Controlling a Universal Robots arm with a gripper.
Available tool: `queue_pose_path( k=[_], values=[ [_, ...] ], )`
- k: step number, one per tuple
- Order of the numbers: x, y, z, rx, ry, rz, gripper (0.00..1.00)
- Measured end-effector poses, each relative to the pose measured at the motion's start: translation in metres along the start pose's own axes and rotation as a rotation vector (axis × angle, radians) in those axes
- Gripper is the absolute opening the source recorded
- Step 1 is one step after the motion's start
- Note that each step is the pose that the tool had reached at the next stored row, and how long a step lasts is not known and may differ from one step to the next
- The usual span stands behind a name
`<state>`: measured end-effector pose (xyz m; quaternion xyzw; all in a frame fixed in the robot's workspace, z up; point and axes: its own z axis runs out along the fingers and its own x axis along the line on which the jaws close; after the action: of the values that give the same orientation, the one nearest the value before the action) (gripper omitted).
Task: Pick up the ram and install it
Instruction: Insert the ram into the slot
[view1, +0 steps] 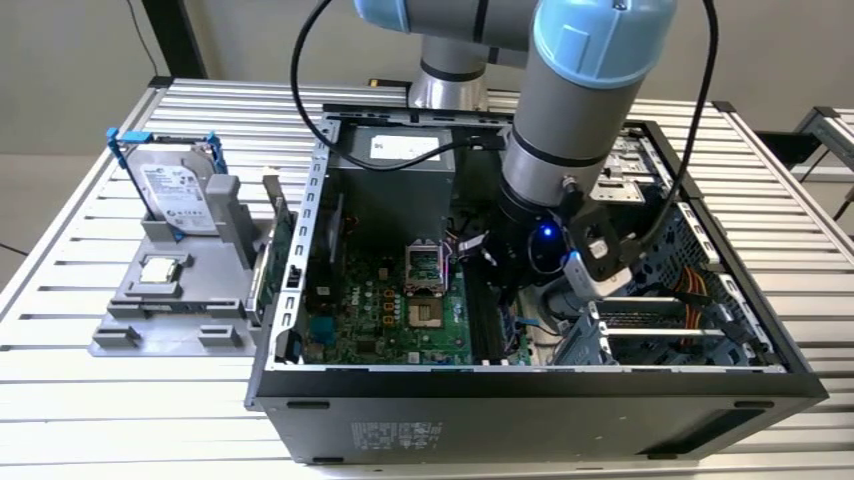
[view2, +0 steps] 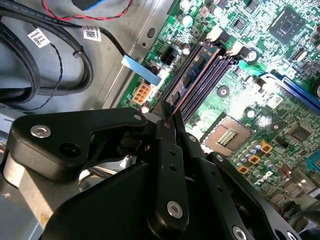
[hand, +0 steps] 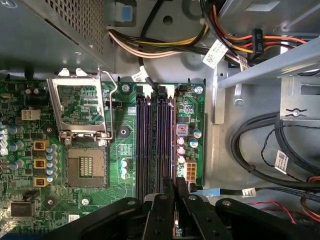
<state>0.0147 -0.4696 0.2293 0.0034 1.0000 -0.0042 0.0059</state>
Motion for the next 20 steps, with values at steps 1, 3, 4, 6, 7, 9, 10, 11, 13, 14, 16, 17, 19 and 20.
queue_pose_path(
  k=[1,3,4,6,7,9,10,11,13,14,16,17,19,20],
  values=[
    [0.0001,0.0,0.0003,0.0001,0.0,0.0,0.0],
    [0.0001,0.0,0.0011,0.0004,0.0,0.0,0.0],
    [0.0001,0.0001,0.0016,0.0004,0.0,0.0,0.0],
    [0.0002,0.0,0.003,0.0006,0.0,0.0,0.0],
    [0.0002,0.0,0.0037,0.0007,0.0,0.001,0.0],
    [0.0002,0.0,0.0051,0.0008,0.0,0.001,0.0],
    [0.0002,0.0,0.0055,0.0009,0.0,0.001,0.0],
    [0.0002,0.0,0.006,0.0009,0.0,0.001,0.0],
    [0.0002,0.0,0.007,0.0011,0.0,0.002,0.0],
    [0.0002,0.0,0.0073,0.0012,0.0,0.002,0.0],
    [0.0002,0.0001,0.0077,0.0014,0.0,0.002,0.0],
    [0.0003,0.0001,0.0079,0.0014,0.0,0.002,0.0],
    [0.0003,0.0001,0.0082,0.0013,0.0,0.002,0.0],
    [0.0003,0.0001,0.0085,0.0012,0.0,0.002,0.0]
  ],
)
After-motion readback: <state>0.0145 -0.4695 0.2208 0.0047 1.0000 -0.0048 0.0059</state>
